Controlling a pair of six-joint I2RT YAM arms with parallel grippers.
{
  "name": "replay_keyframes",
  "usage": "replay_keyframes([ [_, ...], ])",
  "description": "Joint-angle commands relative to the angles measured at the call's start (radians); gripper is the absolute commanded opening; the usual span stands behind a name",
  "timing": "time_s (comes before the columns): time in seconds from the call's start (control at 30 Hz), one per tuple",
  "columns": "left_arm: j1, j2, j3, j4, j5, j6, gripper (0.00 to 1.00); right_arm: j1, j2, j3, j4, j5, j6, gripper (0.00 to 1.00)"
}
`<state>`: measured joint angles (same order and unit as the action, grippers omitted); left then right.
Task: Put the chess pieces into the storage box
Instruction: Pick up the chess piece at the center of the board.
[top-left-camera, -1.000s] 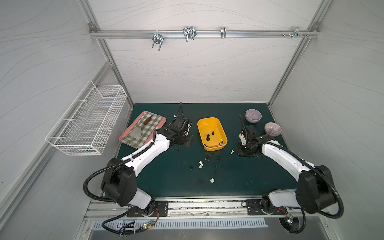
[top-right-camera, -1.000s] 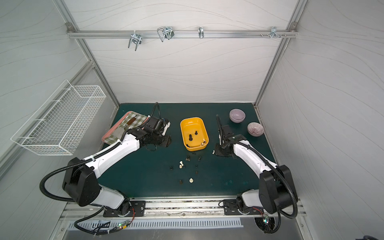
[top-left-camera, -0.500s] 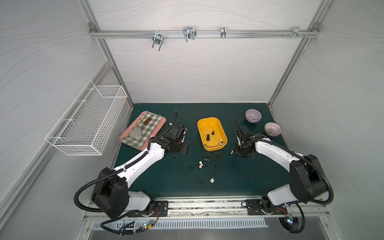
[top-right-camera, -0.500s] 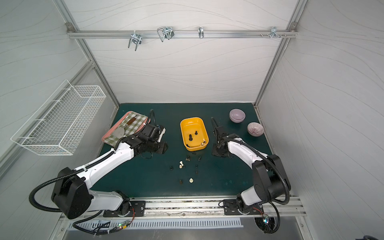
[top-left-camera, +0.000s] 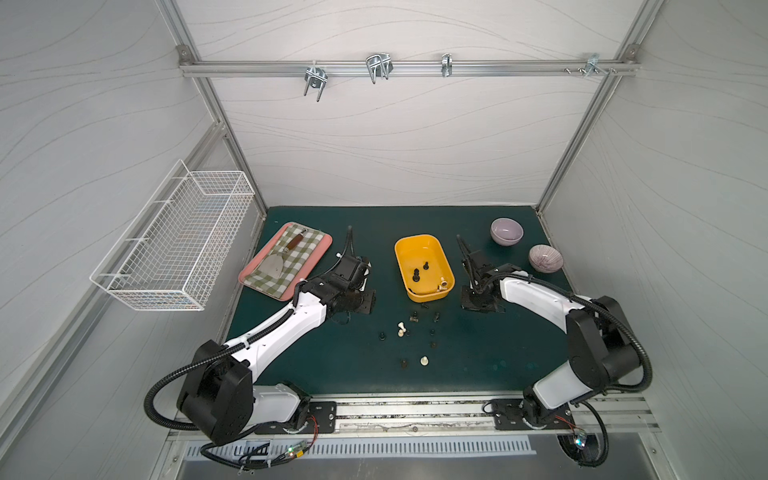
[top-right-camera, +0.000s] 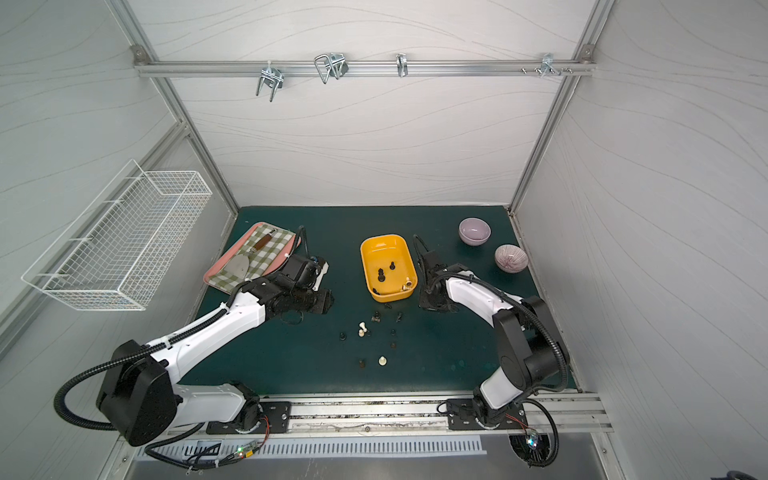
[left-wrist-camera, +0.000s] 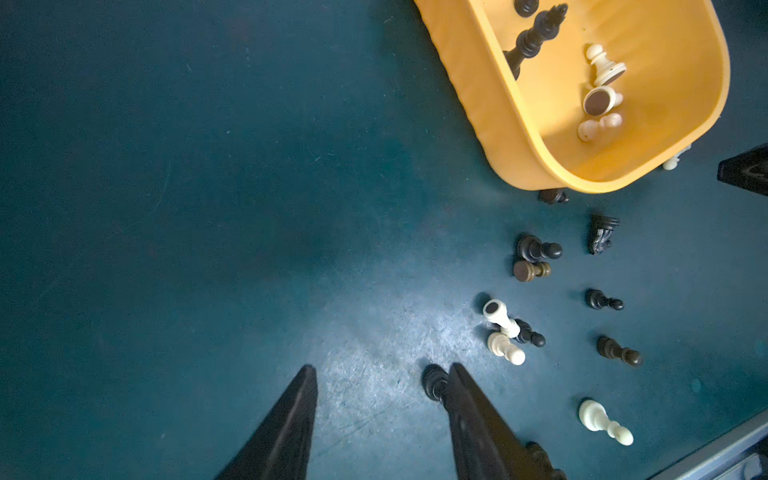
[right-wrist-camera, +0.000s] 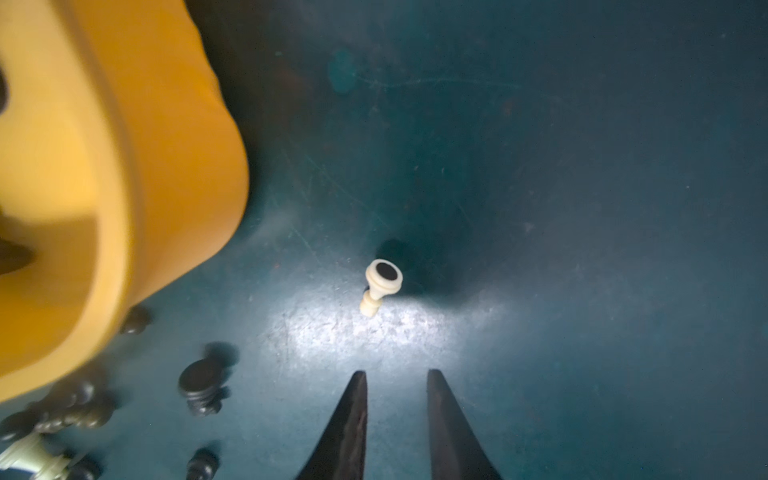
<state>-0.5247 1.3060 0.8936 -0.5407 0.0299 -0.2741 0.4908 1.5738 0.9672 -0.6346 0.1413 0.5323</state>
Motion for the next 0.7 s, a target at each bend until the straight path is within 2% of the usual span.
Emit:
replay_keyframes([
  [0.0,0.0,-0.019,-0.004,0.042,0.011,-0.02,0.52,0.008,0.031,0.035,0.005,0.028,0.028,0.28],
  [0.67,0.0,-0.012,-0.012,0.046,0.031,-0.016,0.53,0.007,0.175,0.096,0.056,0.043,0.044,0.27],
])
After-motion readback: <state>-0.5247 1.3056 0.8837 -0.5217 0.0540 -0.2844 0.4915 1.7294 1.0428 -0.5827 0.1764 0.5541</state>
